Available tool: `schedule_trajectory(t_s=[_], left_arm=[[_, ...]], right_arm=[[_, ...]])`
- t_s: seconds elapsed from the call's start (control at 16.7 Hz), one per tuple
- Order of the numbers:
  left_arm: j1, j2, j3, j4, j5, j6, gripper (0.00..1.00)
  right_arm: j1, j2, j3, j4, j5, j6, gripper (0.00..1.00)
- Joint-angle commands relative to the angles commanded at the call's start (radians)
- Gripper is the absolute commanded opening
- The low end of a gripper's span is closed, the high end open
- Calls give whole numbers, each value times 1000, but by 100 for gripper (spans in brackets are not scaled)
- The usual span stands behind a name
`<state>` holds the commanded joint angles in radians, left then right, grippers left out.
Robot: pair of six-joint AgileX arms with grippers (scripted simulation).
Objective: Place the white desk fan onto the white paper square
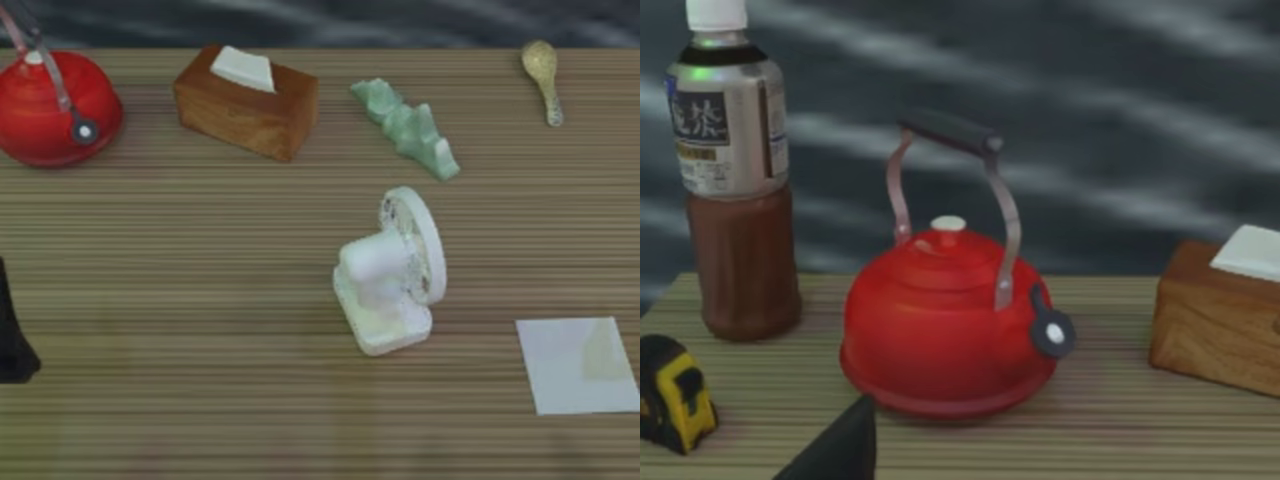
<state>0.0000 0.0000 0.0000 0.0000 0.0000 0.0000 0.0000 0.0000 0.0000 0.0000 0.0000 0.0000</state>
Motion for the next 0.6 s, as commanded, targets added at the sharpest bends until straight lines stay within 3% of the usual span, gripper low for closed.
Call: schedule_trajectory(t_s=[0.3, 0.6], left_arm=[[0, 0, 0, 0, 0, 0, 100], [0, 0, 0, 0, 0, 0, 100]], right_arm=[[22, 61, 60, -57, -1, 6, 100], [113, 372, 365, -302, 1, 41, 100]])
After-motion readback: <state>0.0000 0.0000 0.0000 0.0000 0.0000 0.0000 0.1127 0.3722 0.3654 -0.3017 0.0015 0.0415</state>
